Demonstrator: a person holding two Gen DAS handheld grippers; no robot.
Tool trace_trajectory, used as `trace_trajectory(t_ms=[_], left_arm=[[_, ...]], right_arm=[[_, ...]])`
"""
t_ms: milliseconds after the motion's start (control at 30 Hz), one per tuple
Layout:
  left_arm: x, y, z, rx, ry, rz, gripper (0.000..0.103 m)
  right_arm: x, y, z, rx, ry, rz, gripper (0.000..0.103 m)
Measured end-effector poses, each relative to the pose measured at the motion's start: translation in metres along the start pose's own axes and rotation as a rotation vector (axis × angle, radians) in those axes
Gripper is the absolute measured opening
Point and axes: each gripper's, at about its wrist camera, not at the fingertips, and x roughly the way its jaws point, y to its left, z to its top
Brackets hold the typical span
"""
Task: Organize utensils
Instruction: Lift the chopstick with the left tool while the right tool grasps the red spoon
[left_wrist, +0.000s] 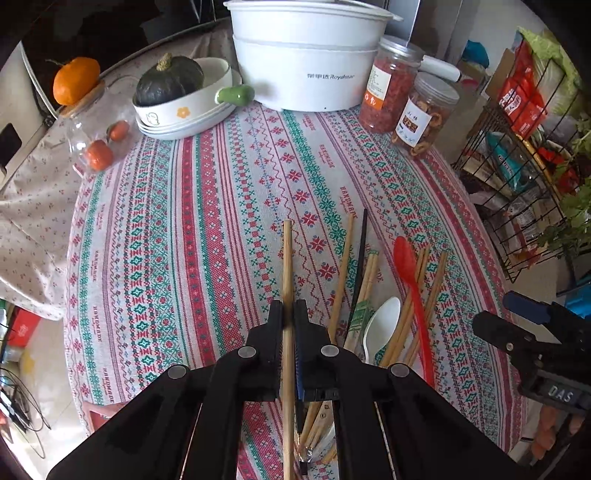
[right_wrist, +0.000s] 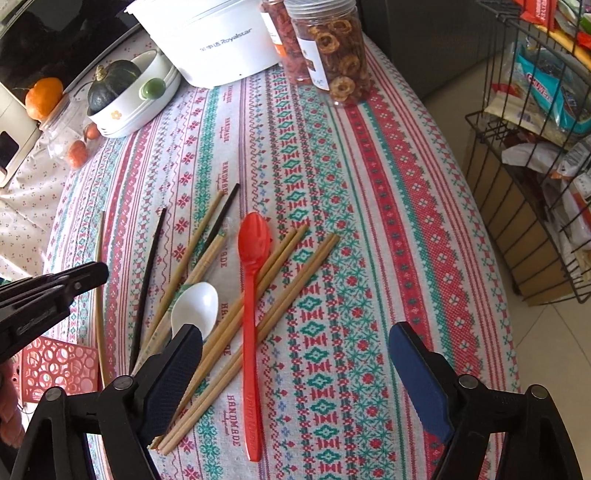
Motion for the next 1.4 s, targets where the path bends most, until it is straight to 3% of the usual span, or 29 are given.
trace_trajectory(t_ms=[67, 133, 233, 333, 533, 933, 1033, 1233, 1400], left_arm=[[-0.030, -0.001, -0.012, 0.009, -0.058, -0.028, 0.006], [-0.055, 0.003, -0.025, 0.005, -0.110, -0.055, 0.006], [-0.092, 0.013, -0.046, 0.001, -0.189, -0.072, 0.005], [-0.121, 0.024, -0.069, -0.024, -0.260, -0.104, 0.005], [-0.145, 0.047, -0.084, -0.043, -0.359, -0.092, 0.005], [-0.153, 0.073, -0.096, -0.089, -0.393, -0.109, 0.005], [-0.154, 0.074, -0.096, -0.095, -0.403, -0.105, 0.005], [-0.159, 0.077, -0.099, -0.117, -0.439, -0.111, 0.005], [-0.184, 0.082, -0.104, -0.139, -0.551, -0.100, 0.005]], right_arm=[[0.004, 0.003, 0.004, 0.008, 0.000, 0.018, 0.072], [0.008, 0.004, 0.008, 0.025, -0.001, 0.035, 0.056], [0.015, 0.006, 0.015, 0.042, -0.006, 0.038, 0.046], [0.023, 0.009, 0.022, 0.044, -0.016, 0.024, 0.044], [0.047, 0.024, 0.032, -0.024, 0.001, -0.033, 0.044], [0.088, 0.059, 0.038, -0.212, 0.013, -0.208, 0.043], [0.090, 0.063, 0.037, -0.240, 0.001, -0.238, 0.030], [0.084, 0.056, 0.033, -0.224, -0.015, -0.215, 0.029], [0.052, 0.048, 0.033, -0.158, -0.078, -0.143, 0.029]])
